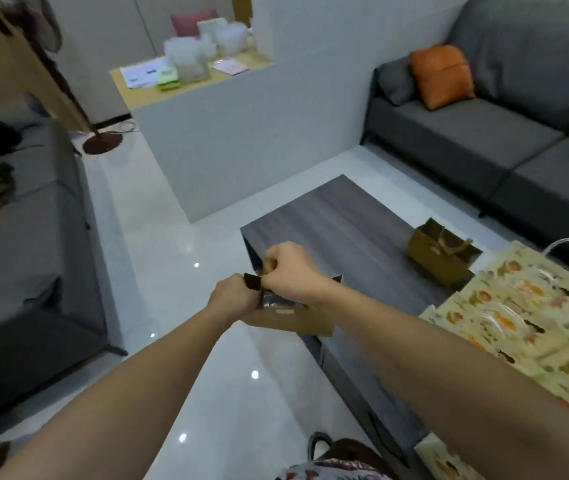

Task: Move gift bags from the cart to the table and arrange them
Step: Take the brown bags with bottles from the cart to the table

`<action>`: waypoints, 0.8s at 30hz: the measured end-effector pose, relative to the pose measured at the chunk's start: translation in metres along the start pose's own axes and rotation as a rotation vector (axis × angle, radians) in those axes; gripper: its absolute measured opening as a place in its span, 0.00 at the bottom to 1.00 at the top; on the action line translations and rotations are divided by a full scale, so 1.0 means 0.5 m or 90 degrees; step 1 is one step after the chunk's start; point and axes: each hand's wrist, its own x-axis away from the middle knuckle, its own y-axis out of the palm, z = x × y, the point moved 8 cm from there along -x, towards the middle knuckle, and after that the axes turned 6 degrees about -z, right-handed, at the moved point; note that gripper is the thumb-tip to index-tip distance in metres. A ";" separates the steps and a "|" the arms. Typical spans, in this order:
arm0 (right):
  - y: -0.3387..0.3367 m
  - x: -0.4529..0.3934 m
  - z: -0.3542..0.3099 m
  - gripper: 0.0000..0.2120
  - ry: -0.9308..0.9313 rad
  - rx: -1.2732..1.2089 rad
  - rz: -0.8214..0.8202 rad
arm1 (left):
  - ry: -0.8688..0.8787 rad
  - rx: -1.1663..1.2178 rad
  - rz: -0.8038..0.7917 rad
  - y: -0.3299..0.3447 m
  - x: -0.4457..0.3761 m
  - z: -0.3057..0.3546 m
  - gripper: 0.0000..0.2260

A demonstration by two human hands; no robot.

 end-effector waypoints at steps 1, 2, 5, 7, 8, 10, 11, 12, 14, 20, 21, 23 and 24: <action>-0.026 -0.011 0.028 0.13 0.021 -0.002 0.016 | 0.010 -0.009 -0.010 0.008 -0.021 0.033 0.06; -0.051 -0.023 0.053 0.13 0.039 -0.006 0.034 | 0.020 -0.020 -0.021 0.017 -0.042 0.062 0.06; -0.115 -0.055 0.116 0.11 0.081 -0.027 0.082 | 0.044 -0.065 -0.049 0.039 -0.113 0.138 0.05; -0.147 -0.077 0.154 0.11 0.113 -0.032 0.103 | 0.065 -0.099 -0.076 0.055 -0.164 0.184 0.05; -0.161 -0.088 0.172 0.11 0.131 -0.025 0.115 | 0.071 -0.113 -0.092 0.063 -0.192 0.204 0.06; -0.188 -0.109 0.208 0.12 0.165 -0.010 0.130 | 0.087 -0.122 -0.120 0.078 -0.247 0.240 0.07; -0.201 -0.120 0.226 0.13 0.181 -0.006 0.132 | 0.103 -0.120 -0.133 0.084 -0.275 0.260 0.08; -0.214 -0.133 0.245 0.12 0.201 -0.005 0.138 | 0.122 -0.124 -0.148 0.091 -0.306 0.284 0.08; -0.240 -0.153 0.277 0.11 0.235 -0.011 0.159 | 0.162 -0.141 -0.181 0.105 -0.364 0.325 0.10; -0.317 -0.172 0.363 0.08 0.336 -0.025 0.226 | 0.224 -0.209 -0.280 0.153 -0.467 0.436 0.09; -0.333 -0.173 0.377 0.06 0.344 -0.020 0.240 | 0.230 -0.217 -0.286 0.162 -0.478 0.458 0.10; -0.365 -0.177 0.410 0.04 0.361 -0.004 0.269 | 0.240 -0.235 -0.293 0.187 -0.497 0.503 0.10; -0.381 -0.180 0.428 0.03 0.366 0.005 0.284 | 0.247 -0.245 -0.296 0.202 -0.505 0.524 0.10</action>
